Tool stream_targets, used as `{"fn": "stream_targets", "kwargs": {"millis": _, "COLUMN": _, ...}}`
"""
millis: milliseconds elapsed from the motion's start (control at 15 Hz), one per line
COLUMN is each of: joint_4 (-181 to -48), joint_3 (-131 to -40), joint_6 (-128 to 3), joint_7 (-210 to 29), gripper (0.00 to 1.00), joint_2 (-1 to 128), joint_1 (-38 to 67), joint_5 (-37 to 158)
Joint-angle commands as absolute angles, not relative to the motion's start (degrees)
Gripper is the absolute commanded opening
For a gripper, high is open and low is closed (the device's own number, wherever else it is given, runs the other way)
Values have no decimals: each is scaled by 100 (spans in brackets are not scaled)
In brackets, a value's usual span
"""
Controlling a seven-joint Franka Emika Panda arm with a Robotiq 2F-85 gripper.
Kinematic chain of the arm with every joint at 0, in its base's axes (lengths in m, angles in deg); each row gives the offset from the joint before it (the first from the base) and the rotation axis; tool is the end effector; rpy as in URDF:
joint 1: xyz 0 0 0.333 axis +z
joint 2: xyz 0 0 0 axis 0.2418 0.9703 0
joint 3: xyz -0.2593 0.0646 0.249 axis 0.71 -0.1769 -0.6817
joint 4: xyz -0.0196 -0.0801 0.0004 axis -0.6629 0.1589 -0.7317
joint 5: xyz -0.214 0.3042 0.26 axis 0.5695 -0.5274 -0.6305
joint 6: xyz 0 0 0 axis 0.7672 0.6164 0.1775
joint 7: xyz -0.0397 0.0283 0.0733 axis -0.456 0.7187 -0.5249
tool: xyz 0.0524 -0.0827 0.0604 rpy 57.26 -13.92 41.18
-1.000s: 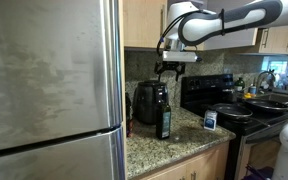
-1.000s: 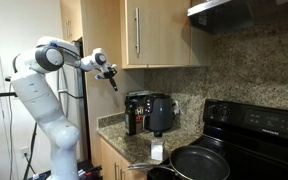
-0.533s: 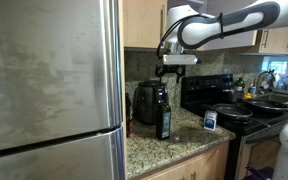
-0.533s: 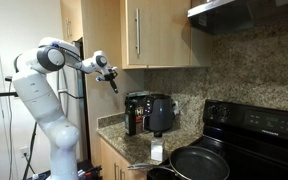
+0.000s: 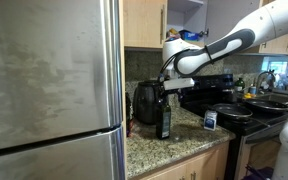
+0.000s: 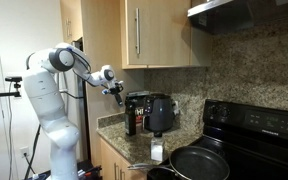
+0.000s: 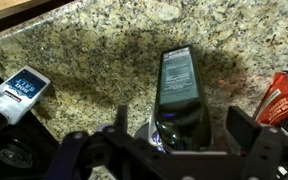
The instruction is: Move the olive oil bottle to the right
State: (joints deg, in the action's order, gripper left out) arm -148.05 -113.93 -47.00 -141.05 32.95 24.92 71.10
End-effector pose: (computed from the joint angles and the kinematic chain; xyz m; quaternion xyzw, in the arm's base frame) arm 0.4441 0.3100 0.5040 0.9786 -0.1238 0.1453 0.0774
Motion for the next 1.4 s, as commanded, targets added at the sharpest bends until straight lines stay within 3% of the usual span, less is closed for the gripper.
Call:
{"fn": "stream_targets", "kwargs": {"millis": 0, "joint_4": -14915, "joint_3": -11350, "joint_6": -4877, "joint_7": -14426, "gripper": 100, "joint_2": 3256, "joint_1": 2520, "joint_5": 7278}}
{"fn": "stream_targets", "kwargs": {"millis": 400, "joint_4": -15278, "joint_3": -11376, "joint_6": -5463, "joint_7": -16480, "gripper": 100, "joint_2": 3406, "joint_1": 2445, "joint_5": 7632}}
{"fn": "stream_targets", "kwargs": {"millis": 1000, "joint_4": -15273, "joint_3": -11319, "joint_6": -5411, "joint_7": -16581, "gripper": 100, "joint_2": 3392, "joint_1": 2597, "joint_5": 7582}}
{"fn": "stream_targets", "kwargs": {"millis": 1333, "joint_4": -15324, "joint_3": -11352, "joint_6": -6421, "joint_7": -16432, "gripper": 100, "joint_2": 3400, "joint_1": 2398, "joint_5": 9277}}
